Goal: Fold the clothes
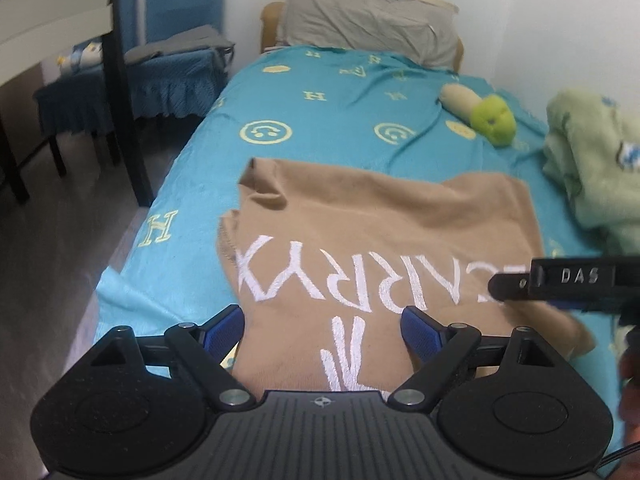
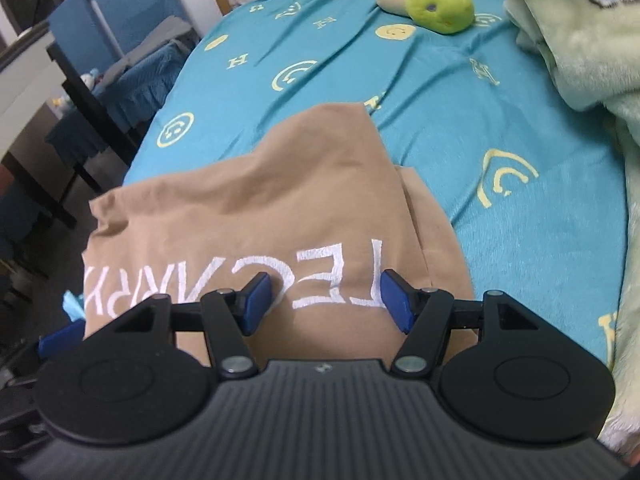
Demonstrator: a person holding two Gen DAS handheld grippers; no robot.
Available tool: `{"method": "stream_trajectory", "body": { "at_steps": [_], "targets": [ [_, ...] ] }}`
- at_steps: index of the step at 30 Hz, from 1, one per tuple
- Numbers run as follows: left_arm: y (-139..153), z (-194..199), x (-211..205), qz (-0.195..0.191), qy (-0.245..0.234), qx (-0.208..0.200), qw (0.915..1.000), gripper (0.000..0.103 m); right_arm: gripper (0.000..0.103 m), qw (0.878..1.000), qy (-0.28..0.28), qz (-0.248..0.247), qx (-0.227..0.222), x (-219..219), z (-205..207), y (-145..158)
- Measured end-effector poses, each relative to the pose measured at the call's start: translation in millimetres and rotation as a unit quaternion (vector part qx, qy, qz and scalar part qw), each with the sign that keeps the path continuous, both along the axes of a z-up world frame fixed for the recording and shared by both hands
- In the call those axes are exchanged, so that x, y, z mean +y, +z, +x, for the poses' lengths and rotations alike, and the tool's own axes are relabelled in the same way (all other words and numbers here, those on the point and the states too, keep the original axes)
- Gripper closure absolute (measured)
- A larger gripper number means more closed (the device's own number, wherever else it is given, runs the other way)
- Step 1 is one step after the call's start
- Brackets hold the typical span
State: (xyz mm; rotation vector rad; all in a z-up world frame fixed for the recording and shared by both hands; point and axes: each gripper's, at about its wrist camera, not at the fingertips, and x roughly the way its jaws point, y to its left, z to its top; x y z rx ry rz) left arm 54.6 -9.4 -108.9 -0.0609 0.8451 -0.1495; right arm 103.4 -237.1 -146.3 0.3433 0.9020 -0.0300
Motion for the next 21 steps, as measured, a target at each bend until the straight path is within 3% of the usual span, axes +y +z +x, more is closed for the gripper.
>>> {"method": "stream_trajectory", "body": {
  "at_steps": [3, 5, 7, 9, 13, 19, 21],
  "targets": [
    [15, -11, 17, -0.056, 0.032, 0.027, 0.9976, 0.015, 0.039, 1.0, 0.0, 0.003, -0.001, -1, -1, 0],
    [20, -20, 31, -0.12, 0.055, 0.049, 0.9901, 0.014, 0.039, 1.0, -0.003, 0.006, 0.0, -2, 0, 1],
    [18, -28, 43, -0.185, 0.08, 0.082, 0.976, 0.014, 0.039, 1.0, -0.005, 0.007, 0.002, -2, 0, 1],
    [11, -32, 52, -0.228, 0.098, 0.114, 0.9619, 0.015, 0.039, 1.0, -0.007, 0.009, 0.002, -2, 1, 1],
    [-5, -29, 65, -0.27, 0.135, 0.138, 0.9433, 0.016, 0.039, 1.0, -0.012, 0.015, 0.003, -3, 1, 1],
    [-45, -9, 70, -0.39, 0.156, 0.173, 0.8909, 0.023, 0.039, 0.999, -0.026, 0.036, 0.003, -10, 1, 1],
    [-53, -6, 69, -0.421, 0.154, 0.169, 0.8779, 0.025, 0.039, 0.999, -0.029, 0.041, 0.004, -11, 1, 1]
  ]
}}
